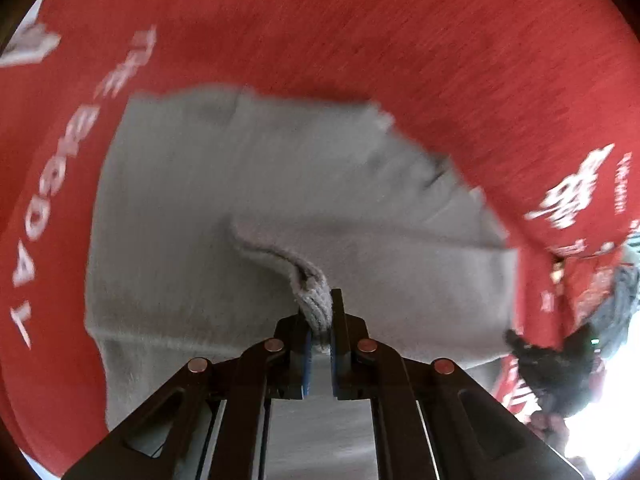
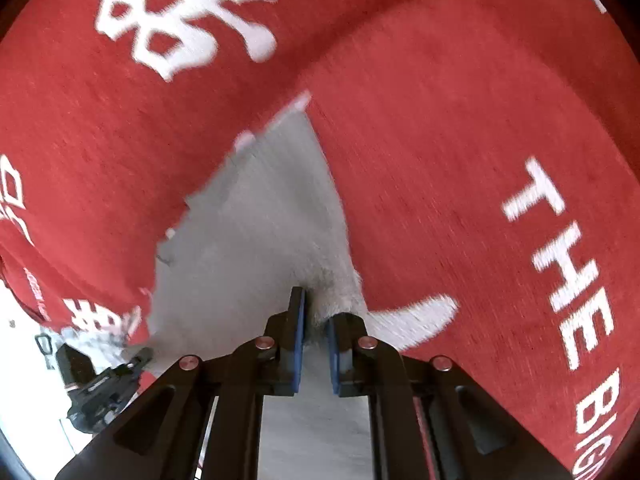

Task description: Fold small clothes

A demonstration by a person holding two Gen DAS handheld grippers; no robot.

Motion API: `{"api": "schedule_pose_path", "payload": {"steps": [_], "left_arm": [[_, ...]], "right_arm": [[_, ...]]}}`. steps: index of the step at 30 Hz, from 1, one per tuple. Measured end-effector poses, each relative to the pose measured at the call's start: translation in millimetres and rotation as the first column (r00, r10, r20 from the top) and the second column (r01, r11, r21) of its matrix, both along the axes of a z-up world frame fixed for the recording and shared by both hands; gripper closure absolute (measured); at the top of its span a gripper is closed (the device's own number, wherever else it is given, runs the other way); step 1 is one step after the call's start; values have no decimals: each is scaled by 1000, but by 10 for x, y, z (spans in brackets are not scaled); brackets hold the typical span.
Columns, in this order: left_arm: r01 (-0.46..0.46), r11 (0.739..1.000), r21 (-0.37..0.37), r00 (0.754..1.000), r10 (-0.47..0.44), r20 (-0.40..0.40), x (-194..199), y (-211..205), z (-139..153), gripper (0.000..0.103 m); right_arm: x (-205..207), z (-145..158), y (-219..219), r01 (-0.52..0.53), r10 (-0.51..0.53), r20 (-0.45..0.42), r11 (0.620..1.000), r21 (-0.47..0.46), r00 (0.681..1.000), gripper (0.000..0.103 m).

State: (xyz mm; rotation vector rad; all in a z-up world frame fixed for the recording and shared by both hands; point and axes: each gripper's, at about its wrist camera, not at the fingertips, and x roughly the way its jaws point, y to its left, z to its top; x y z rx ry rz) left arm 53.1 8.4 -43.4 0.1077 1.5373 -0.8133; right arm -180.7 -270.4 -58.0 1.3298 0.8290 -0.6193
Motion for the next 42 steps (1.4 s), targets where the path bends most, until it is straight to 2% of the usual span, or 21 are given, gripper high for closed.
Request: {"api": "schedule_pose_path", "payload": {"steps": [3,5,6,7,9,15,16,17,18,21,22,24,27,29,31,33,36,37,39,41,42], "left_arm": [[-26,1000,-11,1000,26,-6,-63,62,-66,95],[-18,1000,-9,1000,18,2,-73,46,-38,95],[-12,1000,-6,1000,12,7,-72,32,-22,95],[-7,1000,-4,1000,7,13,-74,11,-4,95],[6,1000,-8,999,-6,35,-84,-55,58,95],[23,999,-36,996,-20,87,-71,-162,281,95],[25,999,-41,995,-21,93,-65,-183,314,95],[26,998,-49,994,-21,104,-63,-204,360,95],[28,998,-58,993,-21,114,-53,-202,410,95],[45,995,-86,988,-32,149,-56,-231,494,95],[54,995,-82,985,-39,168,-61,-243,479,95],[59,998,-5,980,-57,192,-66,-246,316,95],[51,995,82,983,-64,171,-58,-140,64,94],[29,997,71,983,-41,178,-31,-23,81,88],[6,992,123,974,-34,224,12,84,144,68],[-30,983,179,961,-21,276,70,200,198,55],[-52,979,195,959,-5,285,130,349,283,55],[-54,980,193,958,-4,286,153,368,324,55],[-41,983,177,955,-13,295,124,365,398,55],[-19,988,155,956,-28,293,89,325,448,55],[-10,989,147,957,-33,288,67,269,448,55]], "right_arm": [[-39,44,40,-48,48,1,999,20,999,89],[-46,209,60,-93,93,-17,995,-40,996,82],[-68,317,49,-107,106,-17,991,-82,994,74],[-95,388,15,-106,105,-21,989,-106,994,61],[-95,430,-161,-85,81,-34,987,-134,996,47],[333,74,-662,-75,71,-59,995,-72,996,49],[386,36,-672,-87,83,-60,994,-68,995,66],[483,9,-669,-124,118,-90,990,-71,989,88],[530,41,-667,-165,150,-146,982,-97,978,95],[633,258,-586,-261,206,-233,937,-232,950,96],[635,281,-583,-275,212,-250,928,-253,945,96],[625,200,-618,-298,224,-290,922,-245,930,96],[561,70,-667,-290,213,-299,925,-244,930,96],[587,81,-642,-313,223,-319,912,-266,921,95],[607,101,-595,-336,234,-341,899,-281,911,93],[580,98,-621,-320,222,-339,908,-270,914,87],[463,190,-632,-264,172,-345,935,-239,923,75],[420,244,-612,-250,160,-339,938,-239,927,75],[326,373,-522,-230,156,-291,943,-239,944,73],[260,440,-413,-223,168,-252,952,-208,953,66],[196,463,-326,-202,164,-213,964,-170,963,59]]}}
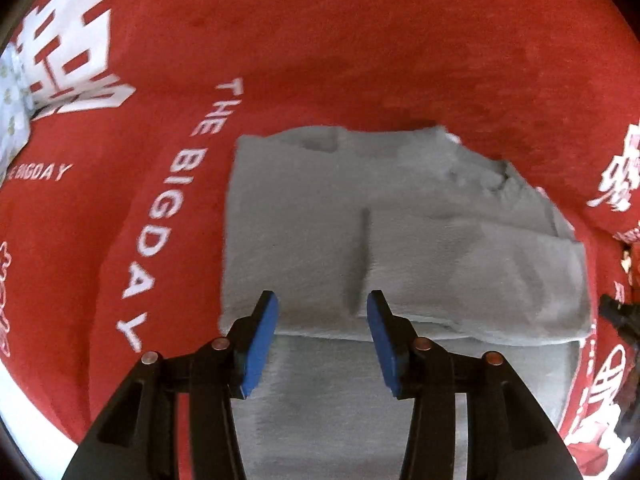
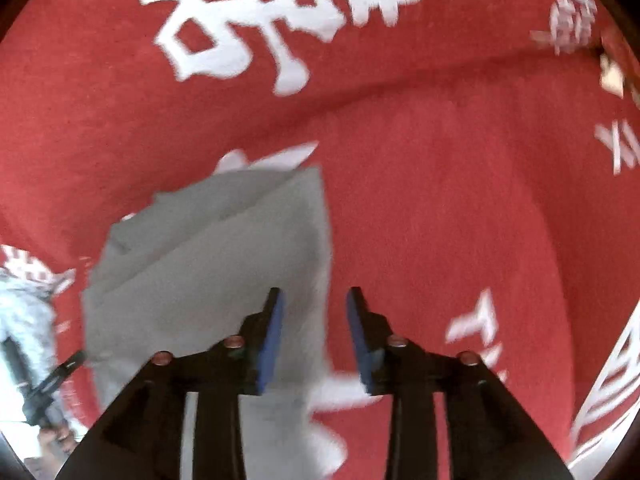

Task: Fold small clothes
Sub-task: 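Pinch and flatten the folded side with the left tool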

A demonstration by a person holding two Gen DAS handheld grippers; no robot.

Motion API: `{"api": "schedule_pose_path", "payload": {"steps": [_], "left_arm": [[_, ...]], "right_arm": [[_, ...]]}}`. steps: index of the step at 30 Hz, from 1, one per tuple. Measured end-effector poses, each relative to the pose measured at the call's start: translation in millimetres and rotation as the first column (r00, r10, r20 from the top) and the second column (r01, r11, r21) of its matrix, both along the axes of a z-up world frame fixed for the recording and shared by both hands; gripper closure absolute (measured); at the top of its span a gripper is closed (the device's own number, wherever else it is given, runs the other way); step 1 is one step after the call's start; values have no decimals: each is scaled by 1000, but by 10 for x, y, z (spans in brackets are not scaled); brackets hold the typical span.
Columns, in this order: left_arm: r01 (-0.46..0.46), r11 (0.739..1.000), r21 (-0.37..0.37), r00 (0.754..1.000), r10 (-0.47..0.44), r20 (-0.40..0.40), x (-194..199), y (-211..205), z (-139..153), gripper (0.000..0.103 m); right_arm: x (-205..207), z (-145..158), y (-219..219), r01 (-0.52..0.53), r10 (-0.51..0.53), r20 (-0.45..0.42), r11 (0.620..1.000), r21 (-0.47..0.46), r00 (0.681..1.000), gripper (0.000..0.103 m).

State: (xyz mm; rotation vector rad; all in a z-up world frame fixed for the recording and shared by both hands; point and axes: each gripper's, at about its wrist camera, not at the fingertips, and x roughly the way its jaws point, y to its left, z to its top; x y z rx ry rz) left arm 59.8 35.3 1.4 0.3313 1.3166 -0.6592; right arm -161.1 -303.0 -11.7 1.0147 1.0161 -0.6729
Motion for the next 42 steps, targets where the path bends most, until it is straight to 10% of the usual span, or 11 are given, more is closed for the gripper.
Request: {"api": "schedule_pose_path", "payload": {"steps": [8,10,12,15,24,33,42], "left_arm": [[16,1000,-2,997,-16,-71,-96,-392,-234,55],[29,1000,2,996,-29,-87,-99,-438,-295,56],[47,999,0,994,-46,-102,-111,-464,-334,80],[68,998,0,993,-68,-92,-135,-435,-292,94],[56,992,110,998,-57,-1,-102,-203,-281,94],[109,993,49,993,-112,47,-249,-284,44,94],[154,981,119,987,-159,25,-436,-663,-280,94]], "right_arm": [[-264,-346,502,159,-207,126,937,312,970,55],[-283,-430,454,209,-269,152,922,325,951,70],[-276,-424,388,219,-275,149,925,310,950,96],[-223,-324,387,162,-201,135,954,254,970,96],[-163,-396,422,70,-84,65,979,191,994,97],[-278,10,490,21,-21,4,998,66,1000,92],[212,-186,368,-110,108,-111,994,-8,988,93]]}}
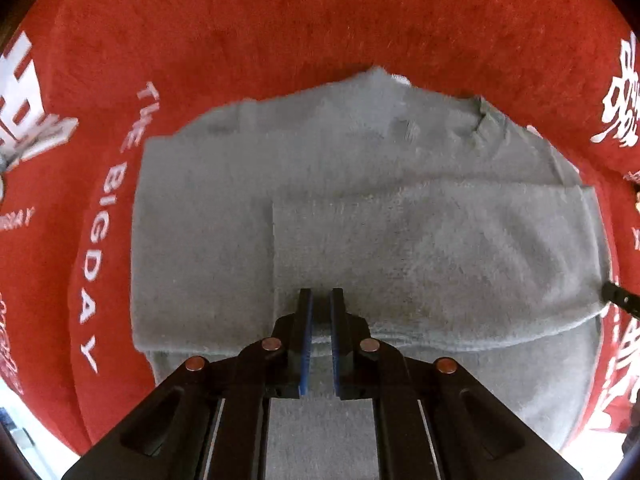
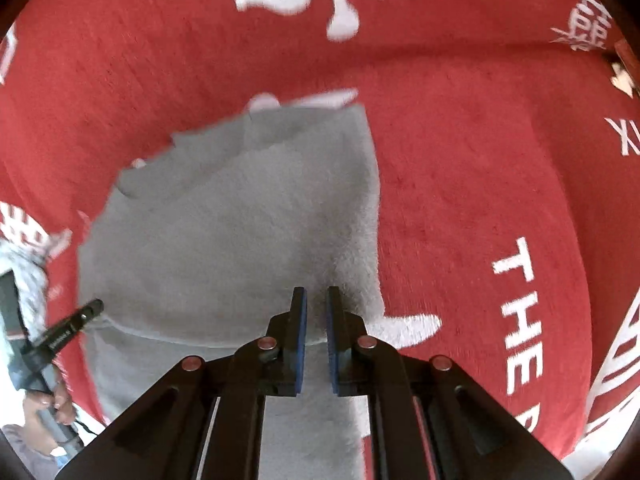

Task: Fold small clothes
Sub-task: 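Pinch and flatten the folded side with the left tool, then grasp the sweatshirt hem with both tools and lift it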

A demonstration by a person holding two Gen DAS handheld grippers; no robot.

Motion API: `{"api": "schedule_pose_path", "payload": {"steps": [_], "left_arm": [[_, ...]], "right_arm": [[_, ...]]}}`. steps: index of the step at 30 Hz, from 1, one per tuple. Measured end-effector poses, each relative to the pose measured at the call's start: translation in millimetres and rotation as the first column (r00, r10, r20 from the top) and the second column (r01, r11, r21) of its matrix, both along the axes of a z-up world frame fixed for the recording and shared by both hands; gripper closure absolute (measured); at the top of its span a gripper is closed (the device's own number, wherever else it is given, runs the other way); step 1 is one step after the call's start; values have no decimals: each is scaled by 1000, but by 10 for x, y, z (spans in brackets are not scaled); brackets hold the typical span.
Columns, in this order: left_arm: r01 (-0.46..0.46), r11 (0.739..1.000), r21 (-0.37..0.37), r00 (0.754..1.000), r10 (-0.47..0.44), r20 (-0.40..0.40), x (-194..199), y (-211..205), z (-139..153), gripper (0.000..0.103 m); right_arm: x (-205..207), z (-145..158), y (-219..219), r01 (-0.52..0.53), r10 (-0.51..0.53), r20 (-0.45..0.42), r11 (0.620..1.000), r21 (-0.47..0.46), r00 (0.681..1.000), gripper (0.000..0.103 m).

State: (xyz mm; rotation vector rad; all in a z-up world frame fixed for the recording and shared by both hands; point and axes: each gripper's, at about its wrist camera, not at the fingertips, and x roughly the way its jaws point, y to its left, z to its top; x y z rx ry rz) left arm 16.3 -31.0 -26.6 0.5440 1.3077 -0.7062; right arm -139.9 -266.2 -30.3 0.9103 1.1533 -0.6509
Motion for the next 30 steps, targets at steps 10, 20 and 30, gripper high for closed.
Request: {"api": "schedule_pose_path", "payload": {"steps": [10,20,30], "left_arm": [[-18,998,54,1000,20,-23,-82,48,135,94],[-33,994,108,998,38,-42,-466,156,332,93],[-105,985,136,994,106,1,-764,379,394,1]], "right_arm": [[-355,86,3,27,-31,37,994,102,999,83],[-436,209,145,-10,-5,83,983,182,997,52],[-282,243,336,-118,90,131,967,224,987,34]]}}
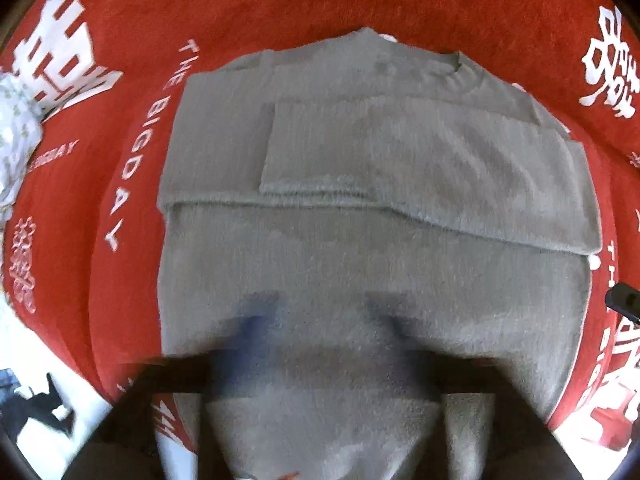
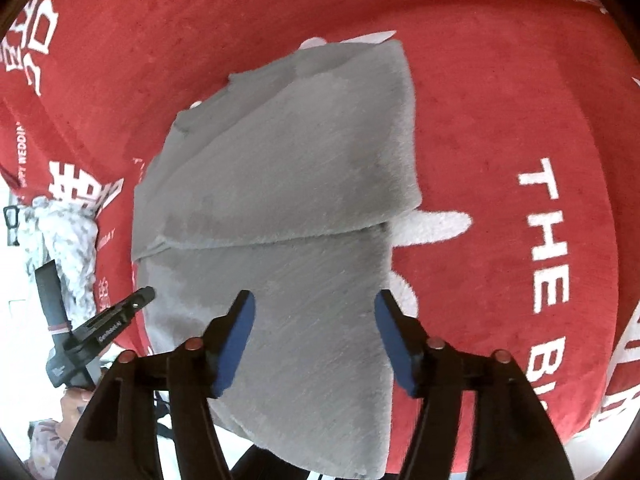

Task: Fold small clothes
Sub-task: 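Grasp the sweatshirt hem with both tools and lift it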

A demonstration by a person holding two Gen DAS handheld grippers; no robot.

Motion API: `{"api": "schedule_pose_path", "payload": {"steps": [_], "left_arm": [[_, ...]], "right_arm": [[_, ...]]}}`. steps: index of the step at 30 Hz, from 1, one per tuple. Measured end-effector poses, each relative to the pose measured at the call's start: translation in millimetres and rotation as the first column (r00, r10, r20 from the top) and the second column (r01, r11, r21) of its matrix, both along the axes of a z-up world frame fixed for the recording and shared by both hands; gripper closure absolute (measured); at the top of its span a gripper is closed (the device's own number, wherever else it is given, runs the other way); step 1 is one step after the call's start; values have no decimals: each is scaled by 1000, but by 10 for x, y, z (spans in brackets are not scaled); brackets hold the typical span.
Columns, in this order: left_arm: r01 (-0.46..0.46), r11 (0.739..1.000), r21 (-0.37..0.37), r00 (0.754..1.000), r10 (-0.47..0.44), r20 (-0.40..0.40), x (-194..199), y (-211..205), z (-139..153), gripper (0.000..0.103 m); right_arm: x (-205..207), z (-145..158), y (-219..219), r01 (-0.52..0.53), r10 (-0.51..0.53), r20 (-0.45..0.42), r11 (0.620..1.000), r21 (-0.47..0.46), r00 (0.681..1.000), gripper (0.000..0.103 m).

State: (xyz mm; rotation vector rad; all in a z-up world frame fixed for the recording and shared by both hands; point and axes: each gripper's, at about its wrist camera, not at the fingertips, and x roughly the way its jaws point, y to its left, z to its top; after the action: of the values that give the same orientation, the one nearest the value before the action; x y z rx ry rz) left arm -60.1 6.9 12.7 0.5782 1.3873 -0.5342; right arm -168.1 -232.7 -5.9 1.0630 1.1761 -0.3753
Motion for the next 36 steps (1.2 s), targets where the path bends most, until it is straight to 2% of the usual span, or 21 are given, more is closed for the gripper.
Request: {"api": "schedule_pose_path", "payload": {"steps": [2,5,9,12,15,20,29,36], "left_arm": [[2,1000,-10,998,-1,57,-77,28,88,1],[-12,1000,-3,999,12,42,-131,67,77,1],[-52,999,-17,998,52,19,-129,164,81,1],[-63,998,-22,998,63,9,-137,246,85,1],[-43,999,-26,999,44,2,-150,342,58,1],[-43,998,-38,999,41,-30,-216,562,40,1],[-43,998,-51,998,41,-40,-263,1030,32,1],[-25,998,-51,998,22,-54,-333,1348,9,1]], "right_arm": [[9,-6,30,-14,14,4,1000,8,1000,32],[31,-11,75,-34,34,12,999,15,999,24],[36,18,152,-46,44,61,999,26,997,22],[40,92,240,-62,58,131,998,25,990,0],[68,125,361,-79,74,163,996,29,984,0],[72,73,574,-65,52,169,995,72,984,0],[57,13,1000,-59,48,114,994,93,992,0],[-79,4,1229,-11,3,82,995,99,997,0]]}}
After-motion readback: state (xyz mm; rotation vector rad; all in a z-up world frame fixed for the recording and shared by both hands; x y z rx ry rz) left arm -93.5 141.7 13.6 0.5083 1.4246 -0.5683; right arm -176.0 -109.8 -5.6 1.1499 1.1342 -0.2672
